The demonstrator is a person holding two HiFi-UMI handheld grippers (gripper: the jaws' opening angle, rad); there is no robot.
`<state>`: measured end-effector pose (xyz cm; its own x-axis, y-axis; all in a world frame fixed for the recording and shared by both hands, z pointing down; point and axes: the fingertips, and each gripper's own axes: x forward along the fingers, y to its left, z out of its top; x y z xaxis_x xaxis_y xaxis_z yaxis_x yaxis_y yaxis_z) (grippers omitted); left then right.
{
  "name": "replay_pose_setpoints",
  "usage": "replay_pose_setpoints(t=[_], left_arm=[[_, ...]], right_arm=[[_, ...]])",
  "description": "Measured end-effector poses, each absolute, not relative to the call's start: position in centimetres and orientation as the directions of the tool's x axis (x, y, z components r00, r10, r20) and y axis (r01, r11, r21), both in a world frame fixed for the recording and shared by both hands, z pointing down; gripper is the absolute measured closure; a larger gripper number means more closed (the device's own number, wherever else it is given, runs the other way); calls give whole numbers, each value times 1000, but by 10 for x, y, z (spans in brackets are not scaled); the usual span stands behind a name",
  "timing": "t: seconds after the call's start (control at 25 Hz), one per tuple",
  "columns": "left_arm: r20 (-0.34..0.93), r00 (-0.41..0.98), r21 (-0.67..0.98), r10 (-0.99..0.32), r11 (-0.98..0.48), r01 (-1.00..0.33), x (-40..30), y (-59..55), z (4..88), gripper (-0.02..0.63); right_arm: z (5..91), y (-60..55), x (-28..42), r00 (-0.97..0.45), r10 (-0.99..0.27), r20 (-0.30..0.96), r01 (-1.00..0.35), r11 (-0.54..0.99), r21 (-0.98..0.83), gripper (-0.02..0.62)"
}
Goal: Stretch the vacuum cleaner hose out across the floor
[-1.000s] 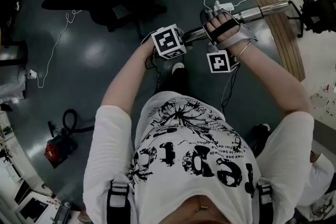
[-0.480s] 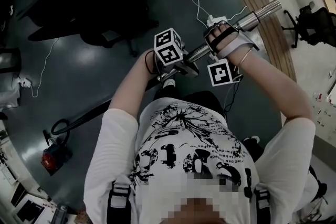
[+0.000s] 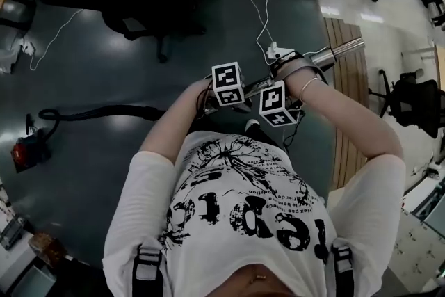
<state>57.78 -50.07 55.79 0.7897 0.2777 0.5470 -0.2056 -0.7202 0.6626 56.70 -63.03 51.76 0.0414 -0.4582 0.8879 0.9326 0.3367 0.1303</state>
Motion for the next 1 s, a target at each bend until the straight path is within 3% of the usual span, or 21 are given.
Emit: replay_pose_setpoints(t=[0.12,0.28,0.32,0.44,0.6,0.8,1.0], left_arm=[[559,802,637,212,-729,-251,628,-505,561,531],[648,758,462,-70,-756,-465,650,-535,567,340],[677,724,405,-135,-752,-520,651,-540,570,324],[813,521,150,-262,-770,-620,650,-537,594,307],[864,218,-272,-454,-785,-556,635,-537,607,307],[794,91,-477,-601,-709,-520,616,-540,602,307],[638,115,-587,-762,-577,-567,612,-563,578,307]], right_arm=[[532,-622,629,161,-324,932,914,405,-17,537],[543,-618,681,282,-149,948,857,484,-178,537],[545,-614,690,315,-98,944,831,510,-224,537],[544,-593,724,452,111,885,675,607,-421,537],[533,-548,753,574,476,666,327,612,-720,537],[520,-504,746,511,701,498,104,525,-845,537],[496,-484,744,424,856,297,-72,359,-930,535]])
